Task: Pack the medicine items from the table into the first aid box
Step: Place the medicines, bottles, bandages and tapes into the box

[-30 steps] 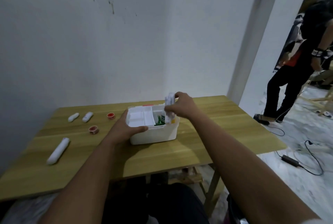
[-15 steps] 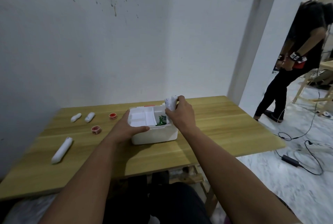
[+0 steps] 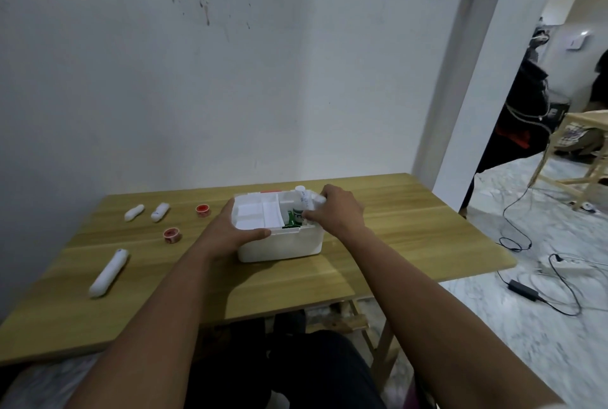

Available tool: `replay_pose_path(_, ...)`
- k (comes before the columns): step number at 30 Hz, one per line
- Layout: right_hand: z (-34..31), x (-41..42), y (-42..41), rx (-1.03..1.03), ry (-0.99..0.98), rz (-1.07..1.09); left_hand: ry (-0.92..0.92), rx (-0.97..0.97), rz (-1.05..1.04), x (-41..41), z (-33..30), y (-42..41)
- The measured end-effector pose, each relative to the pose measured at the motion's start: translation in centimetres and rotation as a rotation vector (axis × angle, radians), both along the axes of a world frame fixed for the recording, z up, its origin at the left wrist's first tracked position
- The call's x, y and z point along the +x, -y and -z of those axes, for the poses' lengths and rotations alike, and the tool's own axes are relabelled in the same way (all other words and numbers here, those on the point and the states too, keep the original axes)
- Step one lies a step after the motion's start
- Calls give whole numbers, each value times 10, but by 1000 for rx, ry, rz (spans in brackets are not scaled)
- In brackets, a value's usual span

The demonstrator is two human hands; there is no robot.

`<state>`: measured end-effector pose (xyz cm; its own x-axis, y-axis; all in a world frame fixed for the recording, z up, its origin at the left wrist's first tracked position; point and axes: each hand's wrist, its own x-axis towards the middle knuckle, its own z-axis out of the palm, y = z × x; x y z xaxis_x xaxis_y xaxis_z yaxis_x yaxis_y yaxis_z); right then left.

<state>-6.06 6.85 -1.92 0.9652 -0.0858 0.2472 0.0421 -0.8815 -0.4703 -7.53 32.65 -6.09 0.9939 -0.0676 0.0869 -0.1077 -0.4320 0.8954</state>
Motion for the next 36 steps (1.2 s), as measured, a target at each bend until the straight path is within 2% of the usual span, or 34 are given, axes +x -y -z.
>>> replay_pose_path(4, -10, 0, 5, 46, -66, -95, 0, -16, 15, 0, 0, 1)
replay_pose_path(8, -16, -1, 6, -102, -62, -226, -3, -21, 11, -1, -1, 3)
replay_pose_path(11, -16, -2, 6, -136, -10, -213, 1, -22, 9, -1, -1, 3)
replay_pose_path(14, -12, -5, 4, -255, 66, -225, 1, -10, 4, -1, -1, 3)
replay_pose_path(17, -14, -2, 5, -309, 50, -274, 7, -2, 6, -2, -2, 4)
replay_pose_path(20, -17, 0, 9, -279, -30, -340, 9, 2, 14, 0, -1, 2)
replay_pose_path(24, -16, -3, 14, -70, 47, -319, 5, 4, 21, 0, 0, 1)
replay_pose_path(33, -6, 2, 11, -241, -13, -377, -6, 21, 14, 1, 0, -1)
replay_pose_path(36, -1, 0, 19, -87, 59, -381, -10, 14, 17, 1, -1, -1)
